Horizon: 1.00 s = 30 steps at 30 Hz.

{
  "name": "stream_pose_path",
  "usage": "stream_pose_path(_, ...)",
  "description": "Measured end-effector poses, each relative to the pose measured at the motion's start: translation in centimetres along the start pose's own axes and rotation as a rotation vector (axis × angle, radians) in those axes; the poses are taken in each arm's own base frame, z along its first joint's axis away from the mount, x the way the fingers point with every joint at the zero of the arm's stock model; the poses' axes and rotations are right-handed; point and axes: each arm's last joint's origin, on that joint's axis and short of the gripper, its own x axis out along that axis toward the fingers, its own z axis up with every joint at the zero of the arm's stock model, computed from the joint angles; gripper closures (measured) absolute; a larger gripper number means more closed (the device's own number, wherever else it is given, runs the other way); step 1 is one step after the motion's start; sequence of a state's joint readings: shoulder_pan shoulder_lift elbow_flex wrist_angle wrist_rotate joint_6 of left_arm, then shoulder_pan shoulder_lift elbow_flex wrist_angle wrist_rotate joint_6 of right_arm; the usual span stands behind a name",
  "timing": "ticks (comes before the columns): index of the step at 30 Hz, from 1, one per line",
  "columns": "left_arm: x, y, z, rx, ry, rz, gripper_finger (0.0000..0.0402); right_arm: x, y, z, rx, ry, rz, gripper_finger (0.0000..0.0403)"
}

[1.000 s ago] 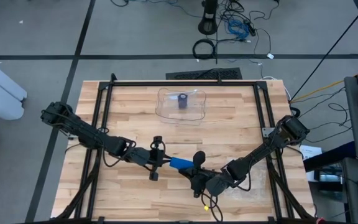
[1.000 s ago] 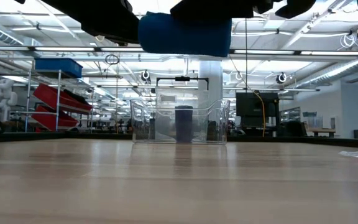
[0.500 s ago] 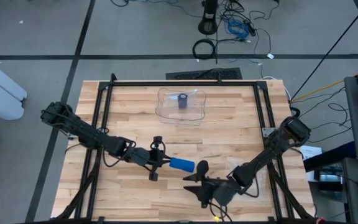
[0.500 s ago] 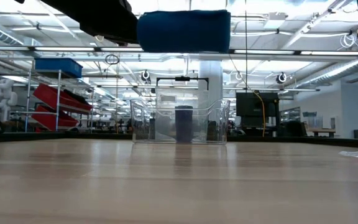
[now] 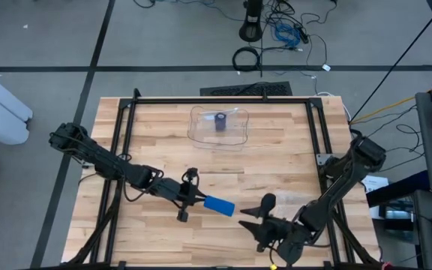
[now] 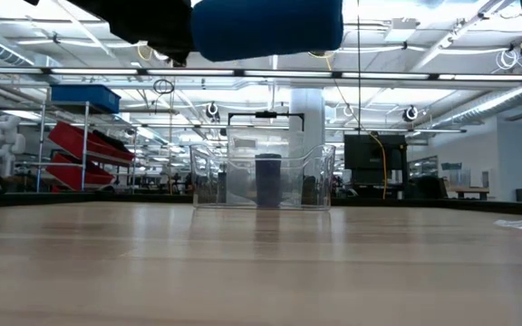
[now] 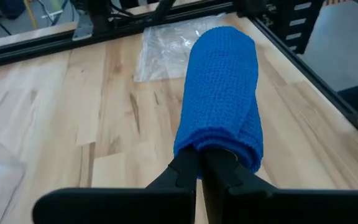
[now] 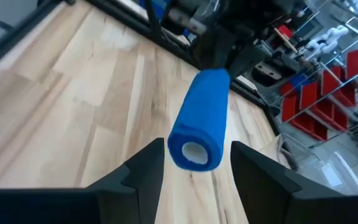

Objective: Roll bandage
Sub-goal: Roll the blue bandage

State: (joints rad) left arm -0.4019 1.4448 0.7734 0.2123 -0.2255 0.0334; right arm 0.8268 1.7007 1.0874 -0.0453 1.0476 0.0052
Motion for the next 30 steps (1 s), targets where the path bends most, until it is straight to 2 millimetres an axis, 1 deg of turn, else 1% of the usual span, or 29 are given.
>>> stream_pose_path(5,0.0,-0.1,0.1,-0.003,-0.016,-0.028,0.0395,1.5,0.7,-0.8,-0.064,0.028,-0.022,0.0233)
stream_pose_path(10,0.0,-0.1,0.2,-0.004,-0.017,-0.044,0.0395,2.5,0.4,-1.1,-0.068,0.049,-0.045,0.0234)
stream_pose_path(13,0.0,-0.2,0.1,-0.004,-0.017,-0.076,0.0395,2.8,0.2,-1.1,-0.07,0.052,-0.054,0.0234)
stream_pose_path(21,0.0,-0.2,0.1,-0.006,-0.012,-0.078,0.0395,3.5,-0.3,-0.8,-0.07,0.04,-0.058,0.0234)
stream_pose_path(30,0.1,0.3,0.1,-0.086,-0.011,-0.047,0.0395,3.9,-0.6,-0.9,-0.109,0.05,-0.069,0.0234)
